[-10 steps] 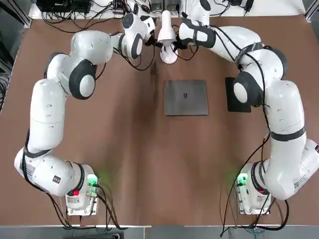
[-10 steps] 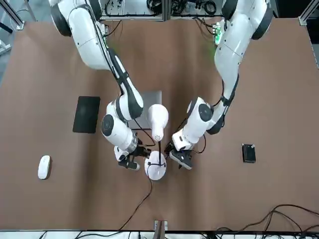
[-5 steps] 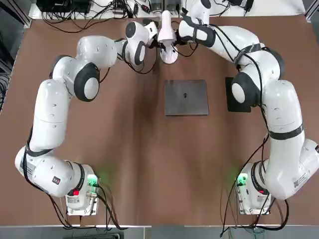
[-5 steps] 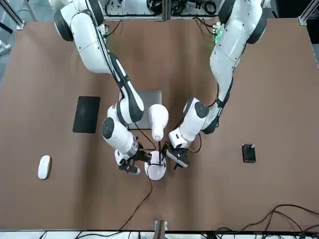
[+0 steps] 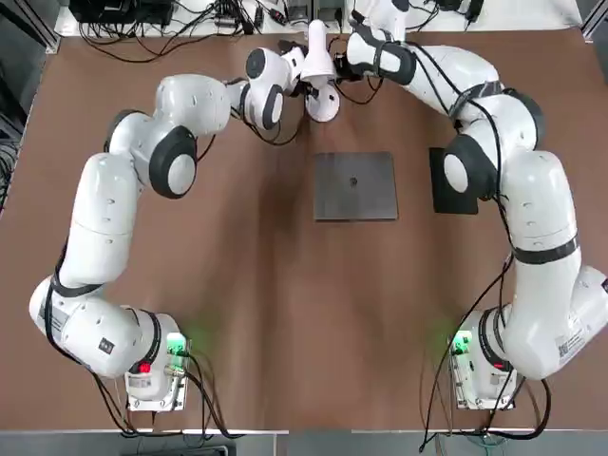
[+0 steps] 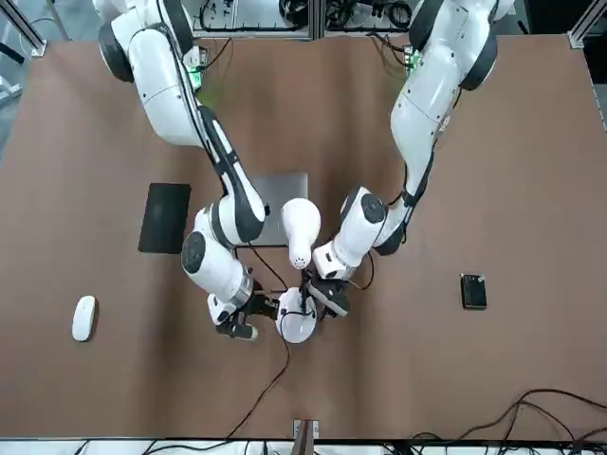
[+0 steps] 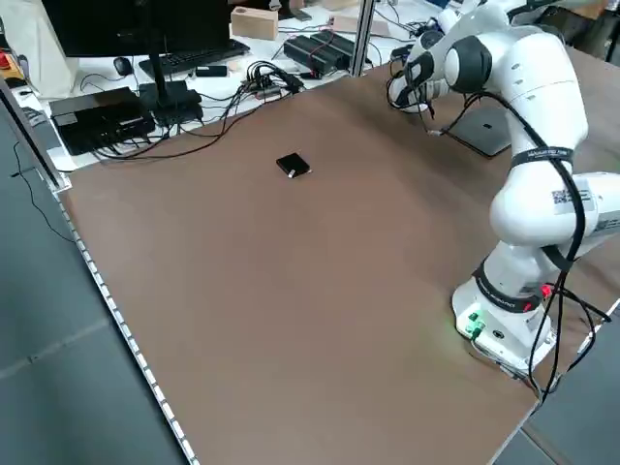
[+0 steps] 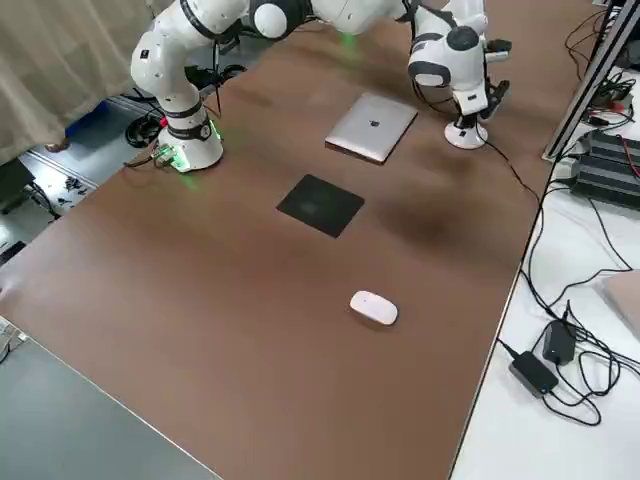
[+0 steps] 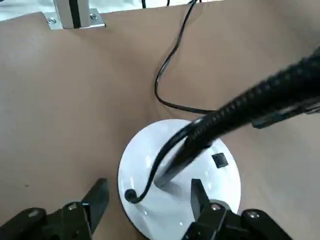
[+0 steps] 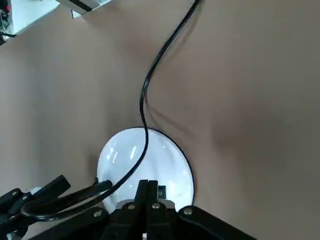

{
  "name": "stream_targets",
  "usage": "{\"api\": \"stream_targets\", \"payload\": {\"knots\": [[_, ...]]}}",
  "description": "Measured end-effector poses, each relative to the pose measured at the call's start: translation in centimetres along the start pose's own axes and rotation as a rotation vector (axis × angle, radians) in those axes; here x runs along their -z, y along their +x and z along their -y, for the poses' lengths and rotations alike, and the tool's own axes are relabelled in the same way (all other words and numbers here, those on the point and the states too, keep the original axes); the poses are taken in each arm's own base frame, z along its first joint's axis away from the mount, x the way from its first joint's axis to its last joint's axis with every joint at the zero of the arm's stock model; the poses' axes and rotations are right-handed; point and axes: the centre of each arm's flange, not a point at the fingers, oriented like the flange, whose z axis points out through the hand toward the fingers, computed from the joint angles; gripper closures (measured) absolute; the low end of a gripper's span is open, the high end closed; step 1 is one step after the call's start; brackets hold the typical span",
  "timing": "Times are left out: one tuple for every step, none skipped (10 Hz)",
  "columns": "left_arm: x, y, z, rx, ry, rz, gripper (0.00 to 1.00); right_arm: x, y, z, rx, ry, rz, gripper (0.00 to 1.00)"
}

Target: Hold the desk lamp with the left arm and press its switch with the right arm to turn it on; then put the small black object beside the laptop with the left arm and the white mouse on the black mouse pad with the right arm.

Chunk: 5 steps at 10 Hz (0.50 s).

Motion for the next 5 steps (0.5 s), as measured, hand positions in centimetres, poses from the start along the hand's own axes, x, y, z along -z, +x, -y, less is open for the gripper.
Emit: {"api": "stream_targets", "payload": {"knots": [[0.1, 0.2, 0.1, 0.000, 0.001, -0.020, 0.29, -0.5, -0.4, 0.3, 0.009, -0.001, 0.004, 0.99], [0.0, 0.1, 0.2, 0.002, 0.002, -0.026, 0.36, -1.1, -0.8, 0.5, 0.020, -0.005, 0.009, 0.99], [-0.1, 0.0, 0.1, 0.001, 0.000, -0.027, 0.44, -2.1, -1.3, 0.5, 0.030, -0.014, 0.014, 0.99], [-0.4, -0.1, 0.0, 0.001, -0.002, -0.032, 0.46, -3.0, -1.9, 0.6, 0.048, -0.029, 0.016, 0.99], [-0.7, -0.4, -0.3, -0.002, -0.004, -0.045, 0.46, -3.6, -2.3, 0.7, 0.069, -0.046, 0.017, 0.99]]}}
